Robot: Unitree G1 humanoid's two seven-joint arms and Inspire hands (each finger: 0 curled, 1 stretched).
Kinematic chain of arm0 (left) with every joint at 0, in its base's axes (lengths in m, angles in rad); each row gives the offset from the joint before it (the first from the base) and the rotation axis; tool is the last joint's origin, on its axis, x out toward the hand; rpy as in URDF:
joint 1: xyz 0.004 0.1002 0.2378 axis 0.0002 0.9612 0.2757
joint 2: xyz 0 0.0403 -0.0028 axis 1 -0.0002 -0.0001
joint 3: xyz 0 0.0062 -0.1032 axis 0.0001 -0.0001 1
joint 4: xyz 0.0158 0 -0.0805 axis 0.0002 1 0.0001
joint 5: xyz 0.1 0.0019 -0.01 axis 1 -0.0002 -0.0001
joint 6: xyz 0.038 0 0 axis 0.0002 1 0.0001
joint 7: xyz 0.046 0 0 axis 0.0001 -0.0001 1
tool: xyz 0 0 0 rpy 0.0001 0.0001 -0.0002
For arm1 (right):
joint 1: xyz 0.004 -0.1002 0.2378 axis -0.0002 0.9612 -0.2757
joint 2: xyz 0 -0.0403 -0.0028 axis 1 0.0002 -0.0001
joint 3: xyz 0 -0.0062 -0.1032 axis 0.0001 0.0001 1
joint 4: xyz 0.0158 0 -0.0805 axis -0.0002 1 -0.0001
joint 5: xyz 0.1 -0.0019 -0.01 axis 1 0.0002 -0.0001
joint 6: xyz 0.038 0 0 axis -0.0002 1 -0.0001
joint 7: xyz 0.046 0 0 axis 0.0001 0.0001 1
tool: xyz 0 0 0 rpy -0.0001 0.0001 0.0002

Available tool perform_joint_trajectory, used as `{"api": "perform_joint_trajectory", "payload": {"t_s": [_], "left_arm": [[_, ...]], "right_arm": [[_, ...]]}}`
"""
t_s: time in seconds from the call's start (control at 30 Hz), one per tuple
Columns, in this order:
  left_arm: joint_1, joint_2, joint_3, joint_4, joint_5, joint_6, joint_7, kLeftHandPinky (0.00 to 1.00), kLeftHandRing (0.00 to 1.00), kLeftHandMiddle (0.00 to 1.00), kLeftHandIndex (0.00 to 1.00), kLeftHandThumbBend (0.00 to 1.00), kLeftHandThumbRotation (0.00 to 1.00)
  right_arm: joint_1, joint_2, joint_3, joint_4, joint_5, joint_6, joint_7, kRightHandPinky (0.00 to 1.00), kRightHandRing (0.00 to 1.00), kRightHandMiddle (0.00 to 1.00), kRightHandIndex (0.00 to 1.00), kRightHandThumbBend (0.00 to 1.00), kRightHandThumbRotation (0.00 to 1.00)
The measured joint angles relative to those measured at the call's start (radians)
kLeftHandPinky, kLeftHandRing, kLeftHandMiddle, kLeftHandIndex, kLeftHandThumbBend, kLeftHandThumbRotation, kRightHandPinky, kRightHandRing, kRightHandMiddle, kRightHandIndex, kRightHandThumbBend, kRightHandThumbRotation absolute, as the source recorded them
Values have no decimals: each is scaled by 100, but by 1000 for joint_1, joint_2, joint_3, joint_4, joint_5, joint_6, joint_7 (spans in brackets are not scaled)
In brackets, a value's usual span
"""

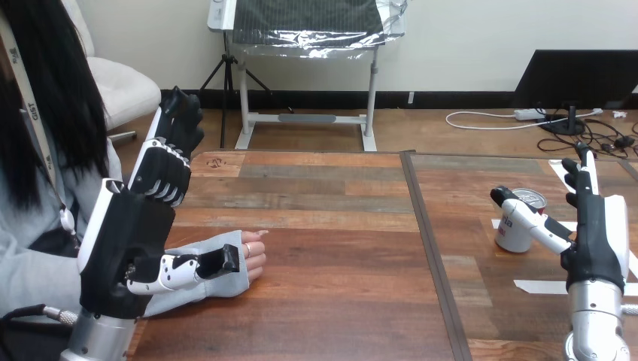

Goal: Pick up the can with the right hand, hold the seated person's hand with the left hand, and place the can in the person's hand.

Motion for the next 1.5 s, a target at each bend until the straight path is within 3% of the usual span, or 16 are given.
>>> {"api": "perform_joint_trajectory", "payload": {"t_s": [0.53,1.5], "left_arm": [[0,-1,0,0,2,-8,1,100,100,100,100,100,39],[0,-1,0,-1,4,-7,12,98,100,100,99,100,39]], "right_arm": [[0,-26,0,10,1,48,11,89,92,93,98,100,50],[-6,-24,9,39,-10,153,50,85,91,92,98,100,54]]}}
